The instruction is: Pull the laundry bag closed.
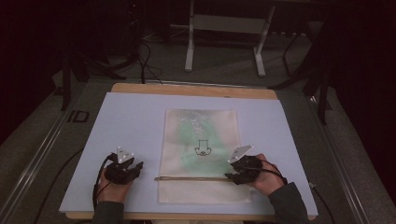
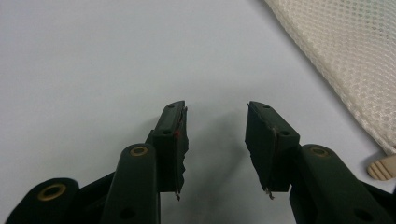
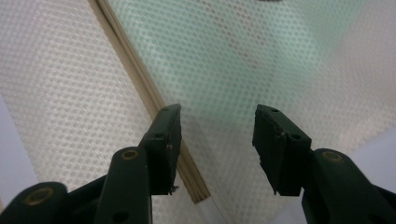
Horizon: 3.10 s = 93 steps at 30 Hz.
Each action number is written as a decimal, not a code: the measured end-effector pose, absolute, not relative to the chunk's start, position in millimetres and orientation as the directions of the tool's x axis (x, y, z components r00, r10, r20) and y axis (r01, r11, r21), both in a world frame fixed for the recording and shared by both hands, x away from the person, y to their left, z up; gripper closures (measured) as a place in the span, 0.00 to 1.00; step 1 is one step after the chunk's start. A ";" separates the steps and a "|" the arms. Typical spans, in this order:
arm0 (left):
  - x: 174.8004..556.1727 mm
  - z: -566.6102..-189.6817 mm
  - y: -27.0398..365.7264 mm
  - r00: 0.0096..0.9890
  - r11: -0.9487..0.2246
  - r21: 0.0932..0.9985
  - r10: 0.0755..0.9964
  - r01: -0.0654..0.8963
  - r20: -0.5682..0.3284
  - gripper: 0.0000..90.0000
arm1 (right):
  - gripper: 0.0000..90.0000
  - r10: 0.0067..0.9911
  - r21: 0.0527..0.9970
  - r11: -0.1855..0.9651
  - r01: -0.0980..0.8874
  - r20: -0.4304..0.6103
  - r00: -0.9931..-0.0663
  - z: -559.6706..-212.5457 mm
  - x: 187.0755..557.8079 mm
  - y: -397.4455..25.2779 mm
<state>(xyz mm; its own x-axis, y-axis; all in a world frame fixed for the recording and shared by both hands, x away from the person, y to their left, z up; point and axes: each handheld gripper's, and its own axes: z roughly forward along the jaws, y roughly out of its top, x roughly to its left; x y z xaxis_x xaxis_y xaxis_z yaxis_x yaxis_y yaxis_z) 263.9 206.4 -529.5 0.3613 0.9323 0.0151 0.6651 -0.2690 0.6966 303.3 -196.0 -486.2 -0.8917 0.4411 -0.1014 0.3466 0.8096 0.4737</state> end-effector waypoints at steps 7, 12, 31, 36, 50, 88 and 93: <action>263.2 -528.9 207.9 0.352 -0.256 0.699 0.936 0.667 0.007 0.64 | 0.58 0.415 0.470 0.820 0.326 -0.097 -0.905 -485.8 303.5 -185.7; 263.6 -529.1 206.7 0.358 -0.263 0.698 0.934 0.666 0.011 0.64 | 0.58 0.402 0.469 0.825 0.316 -0.094 -0.911 -484.8 303.4 -180.0; 263.7 -528.6 209.2 0.352 -0.258 0.700 0.936 0.666 0.010 0.64 | 0.56 0.352 0.473 0.838 0.272 -0.087 -0.932 -484.8 304.3 -155.5; 263.9 -528.6 208.6 0.351 -0.258 0.700 0.936 0.666 0.011 0.64 | 0.56 0.338 0.475 0.840 0.262 -0.082 -0.937 -485.4 304.2 -150.4; 263.6 -528.6 209.2 0.348 -0.254 0.702 0.937 0.665 0.010 0.63 | 0.56 0.307 0.491 0.839 0.235 -0.070 -0.949 -489.0 303.6 -134.3; 264.1 -528.9 208.6 0.354 -0.259 0.701 0.935 0.664 0.010 0.63 | 0.62 0.206 0.532 0.832 0.158 -0.031 -0.978 -500.8 300.6 -80.7; 264.1 -529.0 208.1 0.355 -0.260 0.701 0.935 0.664 0.011 0.63 | 0.62 0.199 0.535 0.831 0.152 -0.030 -0.980 -501.8 300.3 -75.7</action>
<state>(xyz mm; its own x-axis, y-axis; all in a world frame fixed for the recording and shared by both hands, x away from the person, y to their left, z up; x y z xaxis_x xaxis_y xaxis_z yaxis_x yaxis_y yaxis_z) 264.1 208.1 -529.0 0.3549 0.9348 0.0109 0.6643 -0.2604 0.7007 300.3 -75.7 -501.8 -0.9795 0.1991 -0.0301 0.1524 0.8308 0.5353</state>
